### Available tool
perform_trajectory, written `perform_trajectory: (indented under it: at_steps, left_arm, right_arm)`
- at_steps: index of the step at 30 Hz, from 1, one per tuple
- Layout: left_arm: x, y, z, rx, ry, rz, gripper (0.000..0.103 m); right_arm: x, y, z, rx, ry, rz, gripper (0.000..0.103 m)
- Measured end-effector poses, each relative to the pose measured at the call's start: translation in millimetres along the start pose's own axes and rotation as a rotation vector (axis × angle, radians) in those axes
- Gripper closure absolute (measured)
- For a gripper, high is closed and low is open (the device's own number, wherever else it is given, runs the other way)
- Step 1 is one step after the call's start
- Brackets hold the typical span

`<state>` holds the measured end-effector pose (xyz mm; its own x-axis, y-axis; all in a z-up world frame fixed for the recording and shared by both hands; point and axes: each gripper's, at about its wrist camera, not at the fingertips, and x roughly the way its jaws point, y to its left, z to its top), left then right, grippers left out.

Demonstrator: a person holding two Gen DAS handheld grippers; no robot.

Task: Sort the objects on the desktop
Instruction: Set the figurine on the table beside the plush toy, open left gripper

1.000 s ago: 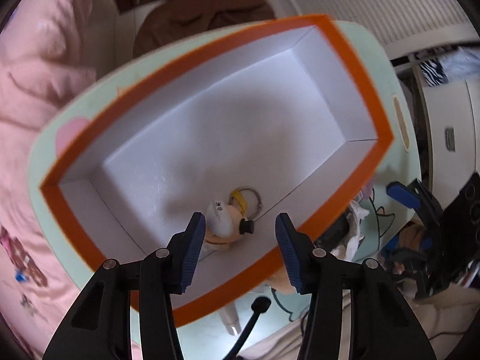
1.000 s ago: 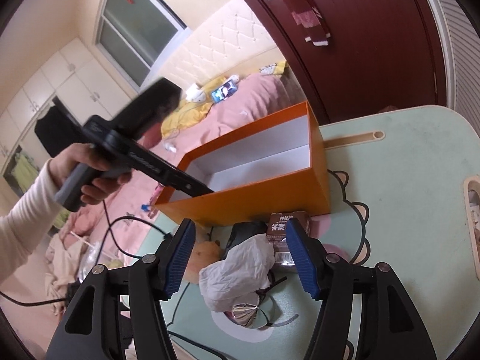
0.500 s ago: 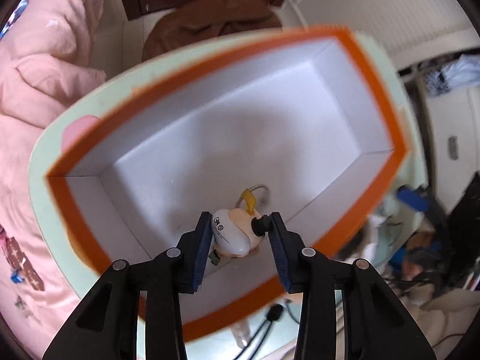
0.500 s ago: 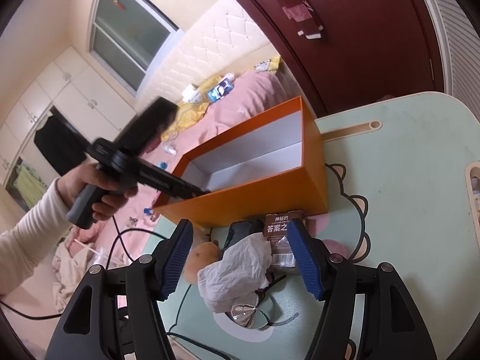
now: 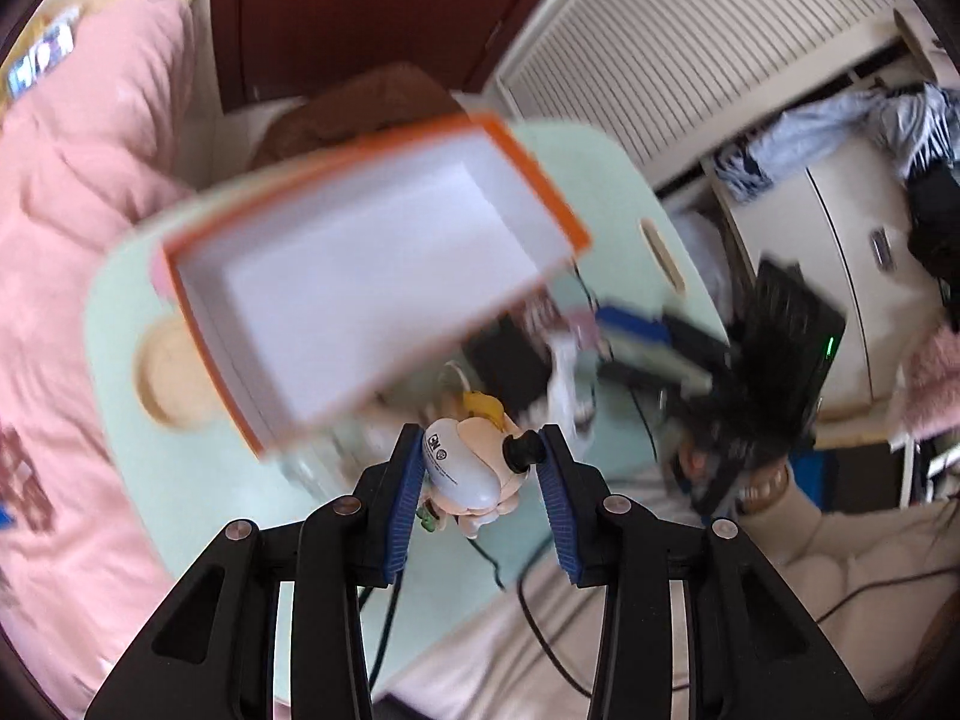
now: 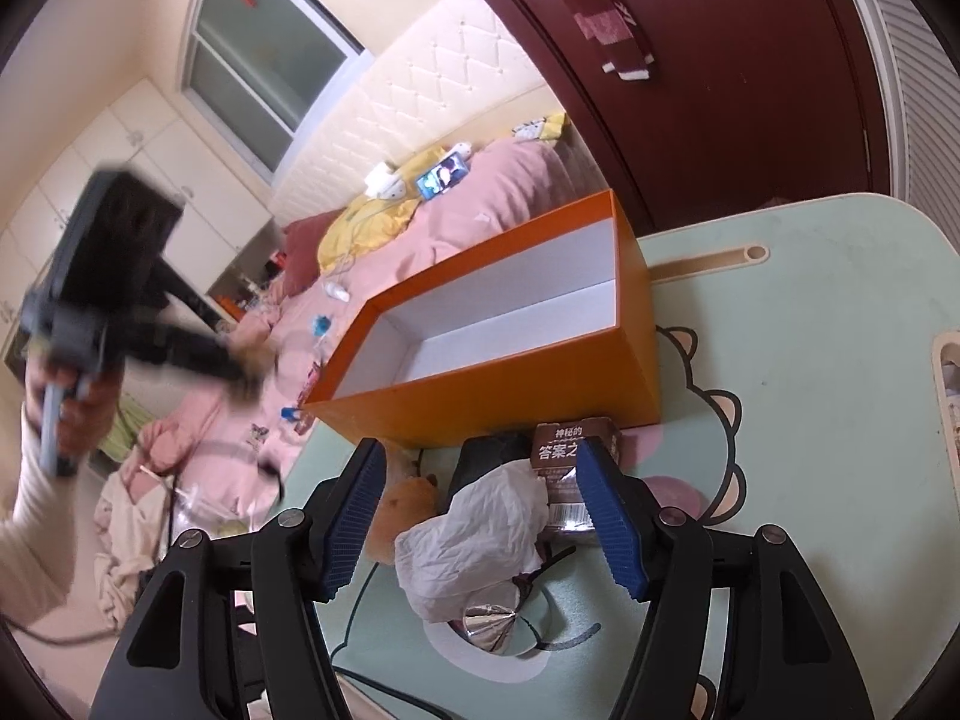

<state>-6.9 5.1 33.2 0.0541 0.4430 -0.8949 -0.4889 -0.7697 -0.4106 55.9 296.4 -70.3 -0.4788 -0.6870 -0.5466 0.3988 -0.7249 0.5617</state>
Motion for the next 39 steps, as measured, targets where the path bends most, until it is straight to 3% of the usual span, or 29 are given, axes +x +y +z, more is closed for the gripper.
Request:
perform_trajectory:
  at_steps: [15, 19, 21, 22, 23, 24, 27, 30, 32, 37, 39]
  left_arm:
    - [56, 3, -75, -0.078, -0.247, 0.178, 0.063]
    - [49, -5, -83, -0.096, -0.365, 0.300, 0.042]
    - [40, -15, -90, -0.085, -0.433, 0.377, 0.038]
    - [36, -20, -94, -0.082, -0.462, 0.411, 0.030]
    - [32, -24, -98, -0.083, -0.487, 0.441, 0.022]
    - [30, -28, -102, -0.091, -0.500, 0.460, 0.021]
    - [29, -32, -119, -0.126, -0.507, 0.479, 0.021]
    - [35, -29, -131, -0.168, -0.499, 0.472, 0.021]
    - [41, -26, -137, -0.194, -0.494, 0.473, 0.021]
    - [62, -18, -143, -0.211, -0.461, 0.580, 0.021]
    - [70, -12, -144, -0.227, -0.443, 0.569, 0.021]
  right_arm:
    - [-1, 22, -7, -0.083, -0.043, -0.048, 0.037]
    - [-1, 34, -12, -0.144, -0.058, -0.116, 0.037]
    - [-4, 44, -18, -0.191, -0.071, -0.170, 0.037]
    - [-6, 48, -21, -0.212, -0.076, -0.196, 0.037]
    - [-7, 51, -26, -0.221, -0.078, -0.220, 0.033]
    - [-9, 55, -30, -0.229, -0.079, -0.245, 0.028]
    - [-10, 61, -44, -0.240, -0.064, -0.351, 0.026]
    - [-2, 61, -59, -0.262, 0.007, -0.509, 0.026]
    - [1, 55, -64, -0.244, 0.055, -0.506, 0.026]
    - [1, 34, -65, -0.176, 0.114, -0.561, 0.026]
    - [3, 30, -68, -0.158, 0.138, -0.557, 0.026]
